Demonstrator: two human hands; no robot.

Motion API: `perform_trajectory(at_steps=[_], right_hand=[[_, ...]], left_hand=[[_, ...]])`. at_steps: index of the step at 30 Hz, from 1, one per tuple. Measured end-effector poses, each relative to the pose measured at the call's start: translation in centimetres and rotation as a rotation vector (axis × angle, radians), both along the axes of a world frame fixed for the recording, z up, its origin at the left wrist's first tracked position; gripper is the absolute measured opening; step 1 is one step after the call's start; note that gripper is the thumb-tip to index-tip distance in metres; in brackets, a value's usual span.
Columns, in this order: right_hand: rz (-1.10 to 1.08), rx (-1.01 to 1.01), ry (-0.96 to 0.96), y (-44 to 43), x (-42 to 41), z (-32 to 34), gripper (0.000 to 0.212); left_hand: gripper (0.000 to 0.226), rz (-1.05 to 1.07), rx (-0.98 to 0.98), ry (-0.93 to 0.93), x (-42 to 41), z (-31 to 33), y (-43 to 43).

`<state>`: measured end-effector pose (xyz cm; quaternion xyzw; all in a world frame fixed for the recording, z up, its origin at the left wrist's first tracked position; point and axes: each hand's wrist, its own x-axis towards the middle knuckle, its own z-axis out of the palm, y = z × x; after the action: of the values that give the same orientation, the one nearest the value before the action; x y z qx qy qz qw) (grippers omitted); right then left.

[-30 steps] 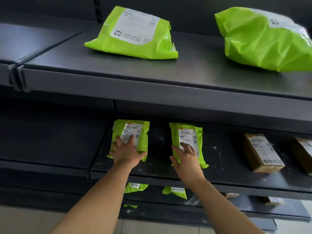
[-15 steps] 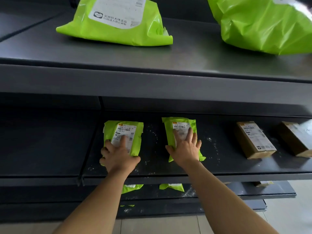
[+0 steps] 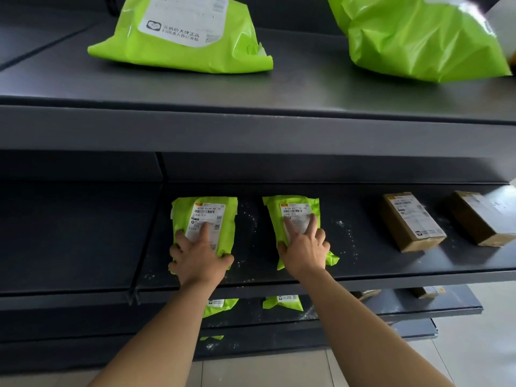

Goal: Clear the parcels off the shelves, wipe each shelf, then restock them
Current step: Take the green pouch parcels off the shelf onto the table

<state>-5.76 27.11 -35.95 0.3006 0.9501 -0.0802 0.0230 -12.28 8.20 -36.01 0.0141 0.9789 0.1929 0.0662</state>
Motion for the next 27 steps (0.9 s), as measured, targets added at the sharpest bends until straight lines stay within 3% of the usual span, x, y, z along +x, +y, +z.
perform_trajectory(at_steps=[11,27], right_hand=[[-0.095,0.009,0.105,-0.4,7.0,3.0,0.068],[-0.555,-0.006,0.233,7.4,24.9,7.4,0.064]], left_hand=[[0.088,-0.091,0.127,0.021,4.5,3.2,2.7],[0.089,-0.46,0.191,-0.002,17.4,6.4,15.3]])
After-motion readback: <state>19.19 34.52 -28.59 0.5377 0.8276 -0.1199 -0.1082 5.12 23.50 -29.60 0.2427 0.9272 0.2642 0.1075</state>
